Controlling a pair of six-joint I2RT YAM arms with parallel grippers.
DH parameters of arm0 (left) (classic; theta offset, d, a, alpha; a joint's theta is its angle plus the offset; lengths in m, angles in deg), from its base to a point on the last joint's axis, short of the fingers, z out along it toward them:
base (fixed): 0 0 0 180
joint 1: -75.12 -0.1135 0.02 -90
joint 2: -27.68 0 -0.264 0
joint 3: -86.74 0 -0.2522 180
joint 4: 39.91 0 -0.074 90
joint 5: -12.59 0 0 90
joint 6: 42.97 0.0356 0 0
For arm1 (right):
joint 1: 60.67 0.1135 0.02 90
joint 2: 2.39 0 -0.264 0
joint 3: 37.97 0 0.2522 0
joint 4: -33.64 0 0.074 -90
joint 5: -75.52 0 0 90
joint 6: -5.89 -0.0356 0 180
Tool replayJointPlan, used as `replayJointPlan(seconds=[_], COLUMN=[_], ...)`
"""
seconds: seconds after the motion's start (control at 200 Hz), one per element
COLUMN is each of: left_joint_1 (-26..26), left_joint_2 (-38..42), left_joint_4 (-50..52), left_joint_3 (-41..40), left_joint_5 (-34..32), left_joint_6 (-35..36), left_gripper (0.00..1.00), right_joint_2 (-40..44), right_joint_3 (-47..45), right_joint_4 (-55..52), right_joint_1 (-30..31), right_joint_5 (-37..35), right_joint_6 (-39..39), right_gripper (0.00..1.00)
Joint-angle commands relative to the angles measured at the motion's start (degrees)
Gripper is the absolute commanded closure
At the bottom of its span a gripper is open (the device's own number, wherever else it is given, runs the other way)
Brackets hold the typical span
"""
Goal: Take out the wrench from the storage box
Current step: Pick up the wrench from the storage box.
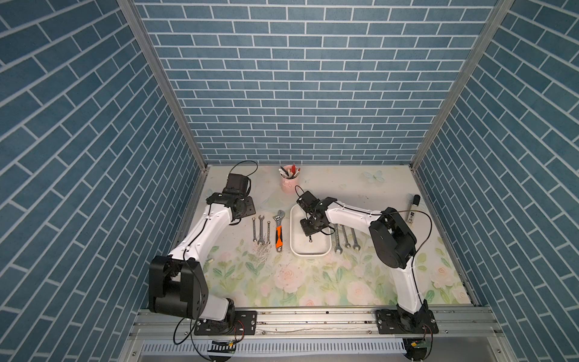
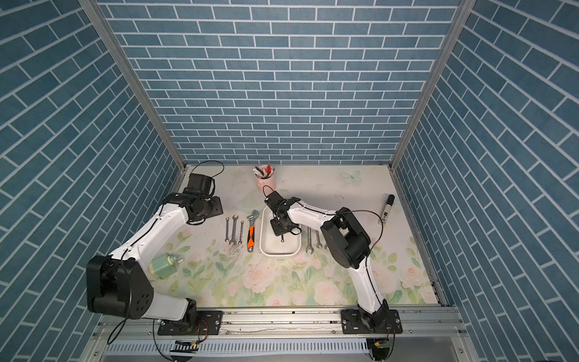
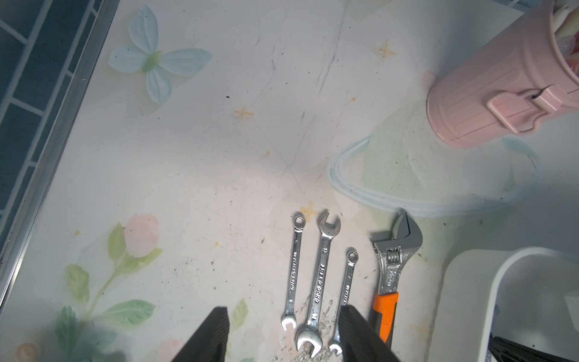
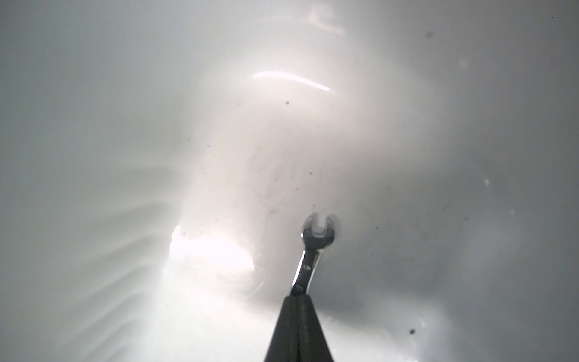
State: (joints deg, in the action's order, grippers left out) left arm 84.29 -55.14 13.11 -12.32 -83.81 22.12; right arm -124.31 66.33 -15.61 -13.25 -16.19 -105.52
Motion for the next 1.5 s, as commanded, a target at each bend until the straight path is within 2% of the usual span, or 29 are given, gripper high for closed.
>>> replayJointPlan(seconds=[0.0,0.215,0.265,0.37,0.525,0.83,1.015,1.345,1.495], left_joint_1=[-0.6,-0.5,-0.5,-0.6,-0.6,-0.7,-1.3,-2.0,-2.1], left_joint_2=[0.4,0.1,0.1,0.1,-0.1,-0.2,-0.2,0.2,0.3], left_joint_4=[1.3,1.0,0.8,0.3,-0.2,-1.0,-1.2,-1.4,-1.2], left_joint_3=[0.3,-0.2,-0.5,-1.2,-2.0,-3.0,-3.1,-3.3,-3.2], left_joint_5=[-0.7,-0.2,0.0,0.4,0.7,0.1,0.6,1.1,1.1], left_joint_6=[0.6,0.6,0.5,0.5,0.6,1.4,2.0,2.3,2.4], left_gripper=[0.38,0.38,0.38,0.38,0.38,0.38,0.38,0.38,0.38], right_joint_2=[-2.8,-2.0,-2.0,-2.4,-3.4,-10.7,-12.5,-13.6,-13.5], right_joint_3=[-0.1,0.7,1.6,2.8,4.5,10.8,10.1,9.0,9.1], right_joint_4=[-2.8,-4.2,-5.8,-8.6,-11.2,-16.8,-17.9,-15.2,-15.3], right_joint_1=[-0.9,-1.4,-1.4,-1.2,-0.9,-0.4,0.6,1.3,1.2], right_joint_5=[-0.9,0.2,0.0,0.3,-0.3,-0.2,-1.7,0.6,0.0], right_joint_6=[1.3,0.0,-1.7,-4.9,-7.2,-10.0,-11.7,-11.9,-11.8], right_gripper=[1.00,1.00,0.90,0.75,0.69,0.69,0.70,0.90,0.95])
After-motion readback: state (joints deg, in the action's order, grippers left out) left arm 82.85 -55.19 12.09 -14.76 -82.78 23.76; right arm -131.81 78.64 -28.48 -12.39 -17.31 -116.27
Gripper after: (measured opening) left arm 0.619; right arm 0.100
